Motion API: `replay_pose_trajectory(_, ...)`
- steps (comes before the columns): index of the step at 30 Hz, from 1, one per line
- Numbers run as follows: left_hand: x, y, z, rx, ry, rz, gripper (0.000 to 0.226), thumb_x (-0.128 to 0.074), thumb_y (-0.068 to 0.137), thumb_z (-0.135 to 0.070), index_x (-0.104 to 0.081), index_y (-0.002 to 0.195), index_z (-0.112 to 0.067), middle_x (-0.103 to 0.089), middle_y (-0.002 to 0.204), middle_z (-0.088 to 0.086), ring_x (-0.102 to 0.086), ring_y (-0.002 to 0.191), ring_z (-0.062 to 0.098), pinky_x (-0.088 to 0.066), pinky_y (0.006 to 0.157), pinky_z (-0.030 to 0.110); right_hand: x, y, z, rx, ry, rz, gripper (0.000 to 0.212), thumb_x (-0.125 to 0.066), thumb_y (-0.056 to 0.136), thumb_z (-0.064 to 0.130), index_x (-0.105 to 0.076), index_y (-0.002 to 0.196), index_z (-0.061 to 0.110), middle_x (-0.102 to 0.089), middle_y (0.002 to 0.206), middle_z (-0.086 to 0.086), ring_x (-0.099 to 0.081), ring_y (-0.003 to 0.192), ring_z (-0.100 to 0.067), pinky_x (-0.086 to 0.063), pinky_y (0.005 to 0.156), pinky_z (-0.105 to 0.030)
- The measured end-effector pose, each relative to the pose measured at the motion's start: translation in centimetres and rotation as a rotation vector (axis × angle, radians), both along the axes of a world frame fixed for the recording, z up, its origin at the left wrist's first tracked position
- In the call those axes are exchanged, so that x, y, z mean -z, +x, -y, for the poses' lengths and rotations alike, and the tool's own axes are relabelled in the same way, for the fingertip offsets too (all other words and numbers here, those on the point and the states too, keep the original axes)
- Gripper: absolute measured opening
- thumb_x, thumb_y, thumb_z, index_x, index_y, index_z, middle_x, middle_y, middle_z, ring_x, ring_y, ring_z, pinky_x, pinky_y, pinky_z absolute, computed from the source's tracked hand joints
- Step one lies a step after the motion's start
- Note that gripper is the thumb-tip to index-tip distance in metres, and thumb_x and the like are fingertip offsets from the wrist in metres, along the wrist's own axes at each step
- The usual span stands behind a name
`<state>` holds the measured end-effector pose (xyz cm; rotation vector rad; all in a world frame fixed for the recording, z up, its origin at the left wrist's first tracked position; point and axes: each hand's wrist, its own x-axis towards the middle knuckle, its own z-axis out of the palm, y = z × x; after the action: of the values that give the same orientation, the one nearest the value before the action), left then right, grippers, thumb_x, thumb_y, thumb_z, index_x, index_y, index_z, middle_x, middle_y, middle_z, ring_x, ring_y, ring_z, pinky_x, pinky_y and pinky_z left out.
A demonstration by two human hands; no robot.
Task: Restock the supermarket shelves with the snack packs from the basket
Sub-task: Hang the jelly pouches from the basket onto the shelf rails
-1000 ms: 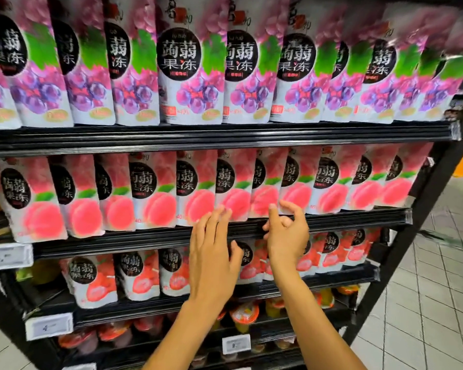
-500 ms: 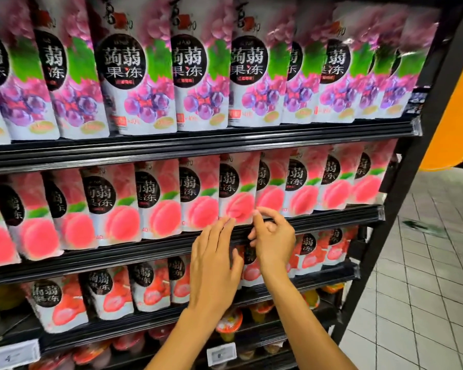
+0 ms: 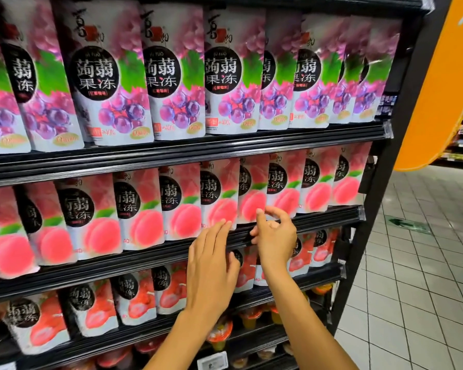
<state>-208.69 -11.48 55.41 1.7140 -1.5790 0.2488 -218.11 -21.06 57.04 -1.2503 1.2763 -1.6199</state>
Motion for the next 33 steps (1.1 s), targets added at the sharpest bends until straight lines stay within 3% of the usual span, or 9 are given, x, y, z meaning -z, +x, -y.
replay_pose_trajectory(5,0.0,-0.7,0.4,0.023,0.004,0.022,0.062,-0.061,0.087,-0.013,-0.042,0.145,-0.019,-0.044,0.147,-0.005,-0.036,0.137,0.016,-0.030,0.116,0.038,-0.2,-0.9,0.5,0.022,0.010,0.001,0.009,-0.059,0.095,0.033,-0.065,0.090,0.030,-0.066,0.051,0.005,-0.060,0.038,-0.010,-0.045,0.048,-0.020)
replay_pose_trajectory(11,0.2,-1.7,1.0,0.051,0.015,0.048,0.059,-0.060,0.087,-0.013,-0.044,0.144,-0.019,-0.046,0.145,-0.006,-0.039,0.136,0.017,-0.031,0.114,0.037,0.2,-2.3,0.9,-0.017,-0.025,0.106,0.004,-0.064,0.093,0.029,-0.066,0.090,0.029,-0.065,0.052,-0.001,-0.059,0.041,-0.012,-0.056,0.057,-0.039)
replay_pose_trajectory(16,0.2,-2.2,1.5,0.032,0.004,0.029,0.059,-0.060,0.088,-0.013,-0.043,0.144,-0.016,-0.043,0.148,-0.003,-0.034,0.138,0.020,-0.026,0.115,0.037,0.0,-4.4,2.1,0.049,-0.029,0.191,0.020,-0.060,0.095,0.032,-0.056,0.114,0.028,-0.067,0.056,0.001,-0.054,0.038,-0.012,-0.048,0.050,-0.027)
replay_pose_trajectory(22,0.4,-2.5,2.0,0.021,-0.005,0.003,0.061,-0.061,0.086,-0.011,-0.043,0.144,-0.015,-0.040,0.150,-0.003,-0.032,0.137,0.023,-0.027,0.114,0.039,-0.3,-5.8,3.4,0.052,-0.002,0.126,0.009,-0.059,0.096,0.025,-0.066,0.100,0.021,-0.063,0.049,0.004,-0.055,0.037,-0.011,-0.047,0.047,-0.023)
replay_pose_trajectory(27,0.7,-2.7,2.3,0.072,0.010,-0.027,0.058,-0.055,0.092,-0.013,-0.039,0.147,-0.018,-0.029,0.156,-0.008,-0.016,0.148,0.014,-0.007,0.121,0.028,-0.3,-6.3,3.7,0.080,0.010,0.102,0.008,-0.059,0.096,0.026,-0.067,0.096,0.024,-0.063,0.048,0.003,-0.056,0.037,-0.010,-0.046,0.045,-0.020)
replay_pose_trajectory(33,0.7,-2.3,2.2,0.117,0.014,0.001,0.058,-0.052,0.093,-0.016,-0.035,0.149,-0.019,-0.016,0.160,-0.012,-0.002,0.150,0.004,0.001,0.123,0.026,-0.4,-6.3,4.1,0.110,0.011,0.095,0.007,-0.057,0.097,0.029,-0.064,0.094,0.029,-0.064,0.049,0.006,-0.056,0.037,-0.008,-0.049,0.052,-0.029)
